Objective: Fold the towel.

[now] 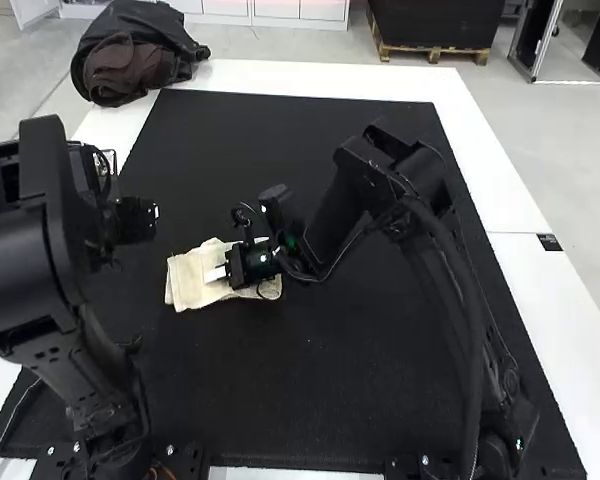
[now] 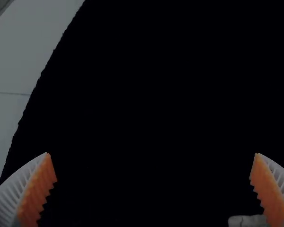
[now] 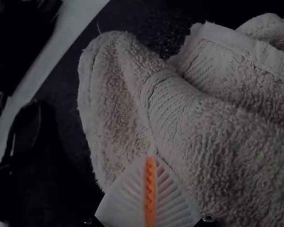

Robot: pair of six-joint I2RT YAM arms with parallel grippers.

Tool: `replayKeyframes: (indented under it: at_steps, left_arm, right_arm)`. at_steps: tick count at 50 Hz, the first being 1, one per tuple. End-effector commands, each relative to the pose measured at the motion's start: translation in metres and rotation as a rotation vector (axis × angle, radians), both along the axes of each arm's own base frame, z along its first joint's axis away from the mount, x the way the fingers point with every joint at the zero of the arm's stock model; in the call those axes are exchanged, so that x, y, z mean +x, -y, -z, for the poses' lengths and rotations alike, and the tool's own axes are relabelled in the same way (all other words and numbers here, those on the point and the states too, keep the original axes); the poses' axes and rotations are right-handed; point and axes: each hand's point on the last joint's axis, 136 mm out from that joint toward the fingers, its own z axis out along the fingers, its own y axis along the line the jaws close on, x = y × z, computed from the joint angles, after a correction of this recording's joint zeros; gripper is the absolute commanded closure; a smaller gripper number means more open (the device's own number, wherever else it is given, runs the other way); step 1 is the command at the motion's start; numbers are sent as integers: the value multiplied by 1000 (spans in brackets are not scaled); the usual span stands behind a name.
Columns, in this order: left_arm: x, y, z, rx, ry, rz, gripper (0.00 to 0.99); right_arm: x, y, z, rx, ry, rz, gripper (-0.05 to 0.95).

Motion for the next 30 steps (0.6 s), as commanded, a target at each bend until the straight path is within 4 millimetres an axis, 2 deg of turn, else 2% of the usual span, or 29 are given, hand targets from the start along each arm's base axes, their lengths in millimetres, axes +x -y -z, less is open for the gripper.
replayKeyframes:
  at_steps: [1,6,9,19,24,30]
  left_arm:
    - [2,0,-8,-3,26,5,39]
    - [2,0,-8,-6,24,7,39]
    - [2,0,-8,-6,25,6,39]
    - [5,0,-18,-3,36,12,39]
    - [12,2,-43,0,81,35,39]
    - [21,1,-79,18,142,45,39]
  right_arm:
    - [-6,-1,12,-5,-1,-6,920]
    - [-2,-1,6,14,-2,3,920]
    - [1,-3,-10,54,-14,20,920]
    - [10,-1,-103,188,42,47,920]
    - [22,10,-158,250,93,75,920]
    - [50,39,-225,319,170,158,920]
